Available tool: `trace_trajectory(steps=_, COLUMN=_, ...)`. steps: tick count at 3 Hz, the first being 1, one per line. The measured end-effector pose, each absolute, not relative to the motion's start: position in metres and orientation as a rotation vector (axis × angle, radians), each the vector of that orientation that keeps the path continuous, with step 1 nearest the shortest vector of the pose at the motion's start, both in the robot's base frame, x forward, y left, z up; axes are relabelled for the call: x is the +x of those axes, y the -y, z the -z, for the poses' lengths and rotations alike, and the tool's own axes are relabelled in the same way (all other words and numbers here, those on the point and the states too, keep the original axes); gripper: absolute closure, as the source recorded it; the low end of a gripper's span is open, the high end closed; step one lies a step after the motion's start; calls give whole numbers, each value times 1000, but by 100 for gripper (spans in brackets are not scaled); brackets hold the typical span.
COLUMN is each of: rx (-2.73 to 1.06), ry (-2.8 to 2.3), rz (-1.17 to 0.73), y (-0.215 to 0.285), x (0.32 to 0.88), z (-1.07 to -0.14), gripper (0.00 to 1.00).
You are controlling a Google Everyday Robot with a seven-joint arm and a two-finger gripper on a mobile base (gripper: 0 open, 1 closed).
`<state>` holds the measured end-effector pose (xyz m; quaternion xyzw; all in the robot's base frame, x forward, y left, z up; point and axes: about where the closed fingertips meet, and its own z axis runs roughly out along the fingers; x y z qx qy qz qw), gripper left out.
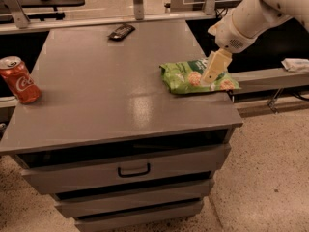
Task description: Move green rice chip bag near coke can
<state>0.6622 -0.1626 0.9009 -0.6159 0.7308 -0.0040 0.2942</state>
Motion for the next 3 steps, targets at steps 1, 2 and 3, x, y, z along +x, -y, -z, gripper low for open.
trace_trajectory(steps=1, rx=-1624, ry=-1958, rz=-83, y=155, x=681, z=-880, gripper=0)
trace_trajectory(steps=2, rx=-1639, ry=-1984, rz=-184, y=146, x=687, z=-859, gripper=17)
trace_trajectory(steps=3, rx=-1652, ry=-2009, rz=-264, y=138, x=687, z=-848, gripper=41)
